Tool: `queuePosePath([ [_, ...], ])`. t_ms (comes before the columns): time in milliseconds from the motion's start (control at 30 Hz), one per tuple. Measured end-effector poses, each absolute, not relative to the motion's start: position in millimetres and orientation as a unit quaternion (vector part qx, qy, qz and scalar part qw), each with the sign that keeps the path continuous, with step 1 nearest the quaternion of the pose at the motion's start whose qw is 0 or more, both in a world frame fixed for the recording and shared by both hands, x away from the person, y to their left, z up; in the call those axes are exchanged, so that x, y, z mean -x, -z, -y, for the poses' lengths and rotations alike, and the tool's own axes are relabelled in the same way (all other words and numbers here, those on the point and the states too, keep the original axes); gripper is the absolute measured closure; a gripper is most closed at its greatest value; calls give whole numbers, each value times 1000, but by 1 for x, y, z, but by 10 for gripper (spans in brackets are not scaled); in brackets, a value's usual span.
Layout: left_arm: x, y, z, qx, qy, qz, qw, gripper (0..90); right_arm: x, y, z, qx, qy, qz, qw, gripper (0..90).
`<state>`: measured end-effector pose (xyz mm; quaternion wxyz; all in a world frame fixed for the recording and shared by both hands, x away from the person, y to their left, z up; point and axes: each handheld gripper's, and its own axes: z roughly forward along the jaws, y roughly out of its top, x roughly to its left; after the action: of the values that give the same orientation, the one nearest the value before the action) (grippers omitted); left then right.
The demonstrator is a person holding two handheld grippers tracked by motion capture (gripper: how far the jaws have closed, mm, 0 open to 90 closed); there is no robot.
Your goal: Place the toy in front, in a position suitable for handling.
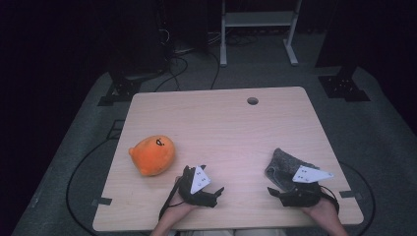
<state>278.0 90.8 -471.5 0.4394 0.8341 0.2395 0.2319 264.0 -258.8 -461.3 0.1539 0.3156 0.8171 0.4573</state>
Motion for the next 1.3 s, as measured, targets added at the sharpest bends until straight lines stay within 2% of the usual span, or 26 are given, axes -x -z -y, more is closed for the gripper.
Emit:
queuePosePath([
  [500, -279, 459, -96, -822, -231, -247, 458, 62, -262, 461, 255, -313, -456, -819, 151, 274],
  [867, -286, 426, -109, -803, -260, -239, 479, 40, -262, 463, 254, -313, -454, -821, 147, 269],
  [1100, -302, 399, -119, -789, -258, -250, 498, 28, -261, 464, 252, -316, -453, -821, 146, 268],
  [1300, -312, 384, -131, -781, -281, -255, 496, 28, -262, 466, 251, -318, -449, -822, 145, 266],
])
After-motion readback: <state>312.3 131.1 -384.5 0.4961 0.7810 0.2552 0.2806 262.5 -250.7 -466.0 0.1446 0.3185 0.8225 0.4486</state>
